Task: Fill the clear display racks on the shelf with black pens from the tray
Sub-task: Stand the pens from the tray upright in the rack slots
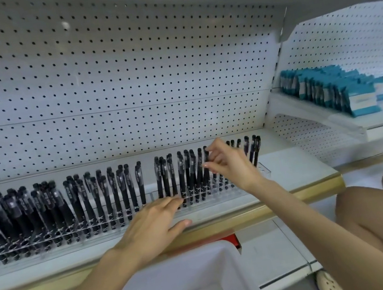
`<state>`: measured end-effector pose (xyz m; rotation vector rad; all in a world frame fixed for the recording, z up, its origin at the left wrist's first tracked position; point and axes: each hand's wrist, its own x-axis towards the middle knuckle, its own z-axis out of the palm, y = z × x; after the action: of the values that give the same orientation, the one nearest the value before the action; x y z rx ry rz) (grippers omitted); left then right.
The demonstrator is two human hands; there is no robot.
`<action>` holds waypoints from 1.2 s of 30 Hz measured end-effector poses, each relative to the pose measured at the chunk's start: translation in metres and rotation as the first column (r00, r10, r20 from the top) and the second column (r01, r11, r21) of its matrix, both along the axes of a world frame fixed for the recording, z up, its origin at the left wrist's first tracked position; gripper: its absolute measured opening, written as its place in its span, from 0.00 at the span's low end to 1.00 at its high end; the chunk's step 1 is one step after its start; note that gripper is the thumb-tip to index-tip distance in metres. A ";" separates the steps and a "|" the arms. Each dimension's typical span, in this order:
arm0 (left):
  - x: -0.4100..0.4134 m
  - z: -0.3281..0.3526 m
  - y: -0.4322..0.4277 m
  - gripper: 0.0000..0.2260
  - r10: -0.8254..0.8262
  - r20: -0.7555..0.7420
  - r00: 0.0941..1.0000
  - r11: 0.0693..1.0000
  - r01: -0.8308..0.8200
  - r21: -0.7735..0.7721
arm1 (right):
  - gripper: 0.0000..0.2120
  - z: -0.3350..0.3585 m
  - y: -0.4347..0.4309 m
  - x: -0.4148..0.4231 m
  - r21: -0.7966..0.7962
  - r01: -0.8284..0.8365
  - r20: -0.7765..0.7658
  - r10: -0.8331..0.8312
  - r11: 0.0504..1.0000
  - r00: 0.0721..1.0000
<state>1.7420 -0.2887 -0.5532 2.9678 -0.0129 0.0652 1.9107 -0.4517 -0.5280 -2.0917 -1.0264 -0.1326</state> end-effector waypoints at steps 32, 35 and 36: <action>0.003 -0.002 0.000 0.27 0.038 0.003 0.999 0.999 -0.038 -0.020 | 0.10 0.016 0.011 0.008 -0.076 -0.021 0.159 0.033 0.997 0.987; 0.003 -0.004 0.000 0.27 0.036 0.012 0.999 0.999 -0.036 -0.033 | 0.08 0.016 0.013 0.006 -0.067 -0.002 0.174 0.014 0.998 0.985; 0.003 -0.005 0.001 0.27 0.037 0.014 0.999 0.999 -0.036 -0.035 | 0.08 0.016 0.014 0.006 -0.059 0.000 0.163 0.010 0.998 0.987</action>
<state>1.7450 -0.2881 -0.5580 2.9328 0.0405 0.0903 1.9164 -0.4380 -0.5121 -2.1595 -1.1456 -0.2784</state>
